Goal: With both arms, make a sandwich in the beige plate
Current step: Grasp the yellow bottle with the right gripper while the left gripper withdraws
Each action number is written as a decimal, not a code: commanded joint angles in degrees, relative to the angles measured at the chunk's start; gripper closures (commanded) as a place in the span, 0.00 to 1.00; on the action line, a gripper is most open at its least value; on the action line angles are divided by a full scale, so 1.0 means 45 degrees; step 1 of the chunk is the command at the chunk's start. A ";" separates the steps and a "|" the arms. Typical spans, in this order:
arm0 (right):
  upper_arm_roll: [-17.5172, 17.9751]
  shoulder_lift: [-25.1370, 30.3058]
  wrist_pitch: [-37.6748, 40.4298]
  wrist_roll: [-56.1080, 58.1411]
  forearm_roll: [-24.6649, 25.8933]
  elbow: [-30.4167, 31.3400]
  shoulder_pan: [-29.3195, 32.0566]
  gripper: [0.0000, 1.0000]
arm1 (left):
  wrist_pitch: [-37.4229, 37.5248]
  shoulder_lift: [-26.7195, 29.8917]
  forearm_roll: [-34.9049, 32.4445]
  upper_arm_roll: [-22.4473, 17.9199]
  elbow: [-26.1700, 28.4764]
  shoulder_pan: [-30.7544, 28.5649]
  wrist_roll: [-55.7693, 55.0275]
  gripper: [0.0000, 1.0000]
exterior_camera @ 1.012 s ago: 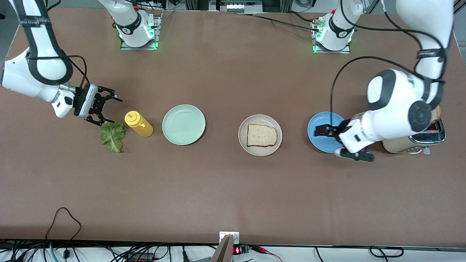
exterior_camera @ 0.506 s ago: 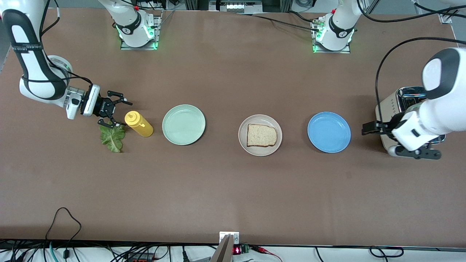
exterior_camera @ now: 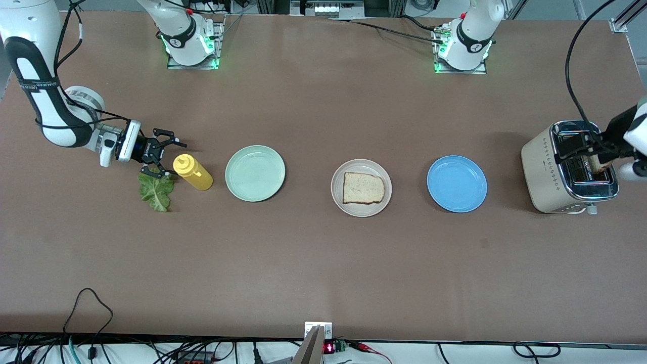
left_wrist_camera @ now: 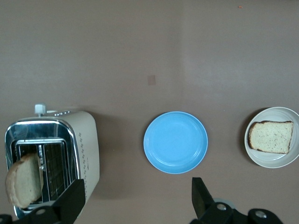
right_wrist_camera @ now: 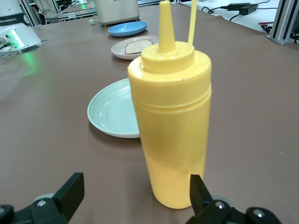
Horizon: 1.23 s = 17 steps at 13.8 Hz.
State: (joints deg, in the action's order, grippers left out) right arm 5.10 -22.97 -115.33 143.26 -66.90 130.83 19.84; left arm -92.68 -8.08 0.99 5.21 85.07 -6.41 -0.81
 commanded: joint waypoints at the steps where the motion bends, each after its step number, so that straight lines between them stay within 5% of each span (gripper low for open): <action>1: 0.0155 -0.1006 0.0219 0.0781 -0.0387 -0.1023 0.0201 0.00 | -0.0789 0.1226 -0.0356 0.0112 0.1815 0.0057 -0.0230 0.00; 17: 0.0447 -0.2082 0.1645 0.1603 -0.1910 -0.1592 0.0163 0.00 | -0.0362 0.1464 -0.0298 0.0112 0.1897 -0.0021 -0.0210 0.00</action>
State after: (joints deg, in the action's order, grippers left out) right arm 5.67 -31.18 -108.32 149.45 -73.82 124.40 20.10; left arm -94.54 -2.82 0.96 5.39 92.52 -6.44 -1.08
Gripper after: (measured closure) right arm 0.000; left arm 0.000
